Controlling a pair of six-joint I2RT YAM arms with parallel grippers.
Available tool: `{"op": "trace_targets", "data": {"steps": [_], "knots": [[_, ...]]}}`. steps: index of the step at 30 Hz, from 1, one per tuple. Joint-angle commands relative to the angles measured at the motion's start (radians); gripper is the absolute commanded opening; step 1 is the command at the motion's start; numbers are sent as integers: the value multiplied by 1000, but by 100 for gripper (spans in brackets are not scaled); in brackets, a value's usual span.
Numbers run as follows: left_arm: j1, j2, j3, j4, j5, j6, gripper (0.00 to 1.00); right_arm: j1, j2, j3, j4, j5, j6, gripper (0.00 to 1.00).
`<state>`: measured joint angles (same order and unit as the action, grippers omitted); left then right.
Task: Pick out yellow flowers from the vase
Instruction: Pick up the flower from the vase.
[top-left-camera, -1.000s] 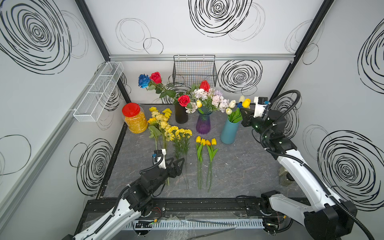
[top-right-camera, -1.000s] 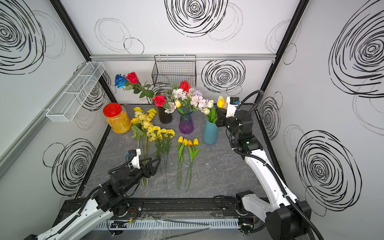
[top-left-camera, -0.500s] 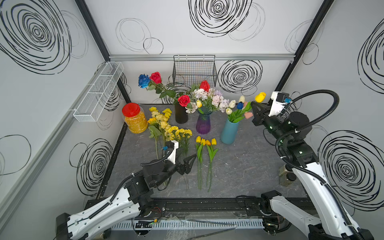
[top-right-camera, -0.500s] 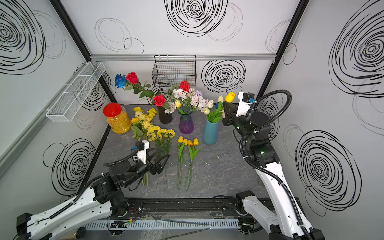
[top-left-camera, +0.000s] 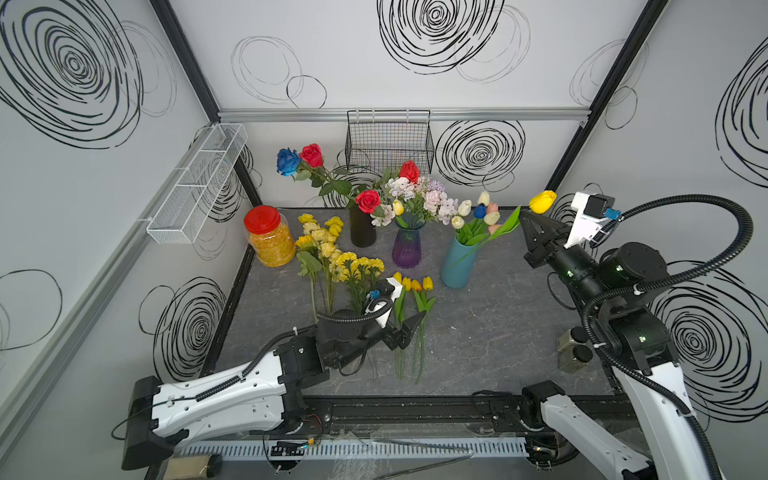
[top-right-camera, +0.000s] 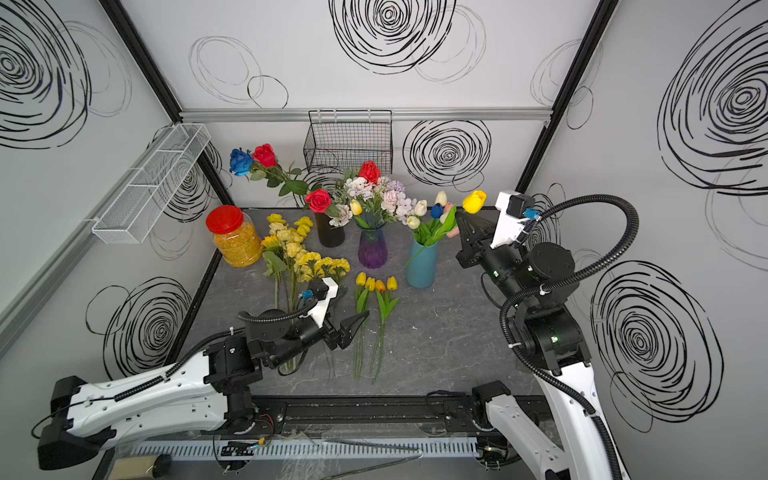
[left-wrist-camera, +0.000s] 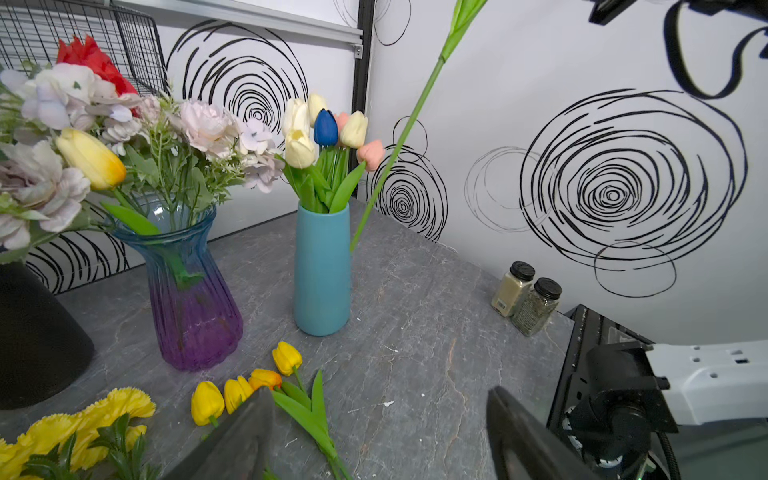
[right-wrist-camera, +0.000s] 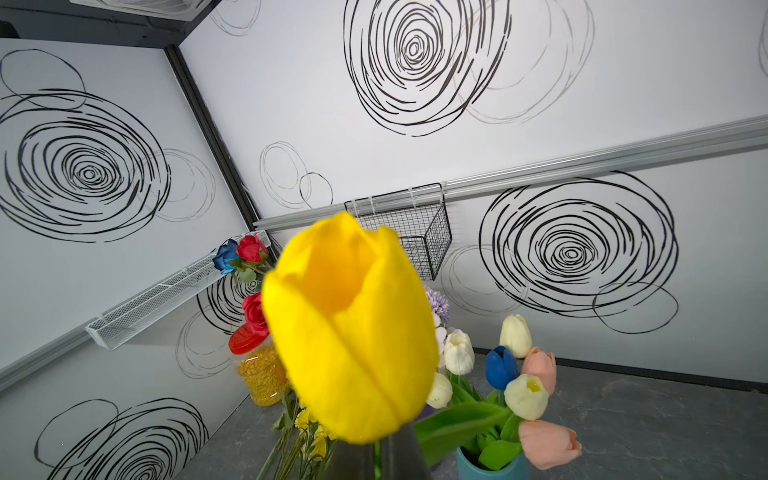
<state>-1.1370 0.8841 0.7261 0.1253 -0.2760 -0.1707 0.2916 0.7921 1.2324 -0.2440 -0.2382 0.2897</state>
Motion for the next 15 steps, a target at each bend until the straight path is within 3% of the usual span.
{"op": "trace_targets", "data": {"steps": [1,10,15], "knots": [[-12,29,60,67,-8,50,82,3,-21,27,-49,-93,21,3],[-23,144,146,76,90,65,80,3,-67,-10,-56,-315,112,3],[-22,189,164,82,77,54,81,3,-116,-69,-21,-388,178,3]]}}
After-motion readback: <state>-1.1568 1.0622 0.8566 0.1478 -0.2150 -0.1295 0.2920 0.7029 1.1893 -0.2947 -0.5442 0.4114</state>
